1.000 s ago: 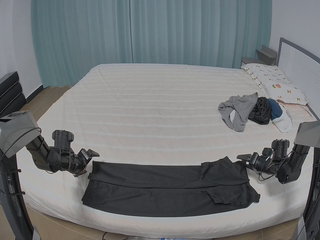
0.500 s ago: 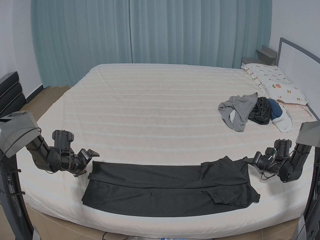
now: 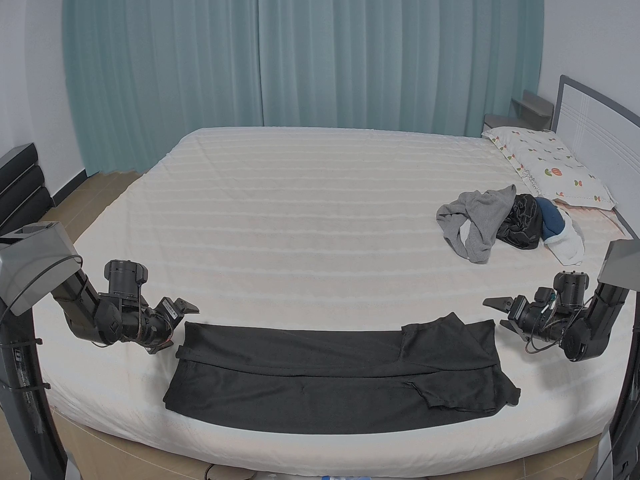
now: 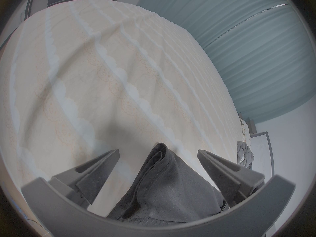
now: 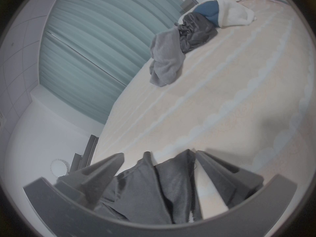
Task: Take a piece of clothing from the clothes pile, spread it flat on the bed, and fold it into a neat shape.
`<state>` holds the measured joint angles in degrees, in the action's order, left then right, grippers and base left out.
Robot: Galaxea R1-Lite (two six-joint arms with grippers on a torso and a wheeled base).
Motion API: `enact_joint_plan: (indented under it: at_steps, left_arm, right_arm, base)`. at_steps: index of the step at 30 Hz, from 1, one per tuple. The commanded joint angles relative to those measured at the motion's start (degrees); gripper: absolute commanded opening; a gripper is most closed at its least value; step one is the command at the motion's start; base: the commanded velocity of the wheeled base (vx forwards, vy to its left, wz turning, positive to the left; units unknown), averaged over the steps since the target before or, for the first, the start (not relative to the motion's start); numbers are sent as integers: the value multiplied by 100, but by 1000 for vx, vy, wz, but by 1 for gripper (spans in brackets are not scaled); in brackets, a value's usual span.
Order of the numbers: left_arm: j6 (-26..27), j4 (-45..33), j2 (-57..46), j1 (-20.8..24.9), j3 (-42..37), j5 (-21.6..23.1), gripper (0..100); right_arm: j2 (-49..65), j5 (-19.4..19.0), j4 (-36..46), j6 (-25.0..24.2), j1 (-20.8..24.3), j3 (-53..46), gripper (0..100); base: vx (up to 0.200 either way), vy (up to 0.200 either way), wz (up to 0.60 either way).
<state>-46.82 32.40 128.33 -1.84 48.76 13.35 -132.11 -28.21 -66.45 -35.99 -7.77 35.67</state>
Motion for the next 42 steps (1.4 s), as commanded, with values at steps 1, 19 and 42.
enact_joint_plan:
  at_steps: [1, 19, 42]
  left_arm:
    - [-2, 3, -1, 0, 2, 1, 100]
    - [-2, 3, -1, 0, 2, 1, 100]
    - [-2, -15, -10, 0, -7, 1, 100]
  right_arm:
    - [774, -106, 18, -14, 205, -297, 100]
    - [-245, -229, 132, 312, 741, -245, 100]
    - [177, -229, 36, 347, 557, -667, 0]
  base:
    - [0, 0, 0]
    - [0, 0, 0]
    - [0, 0, 0]
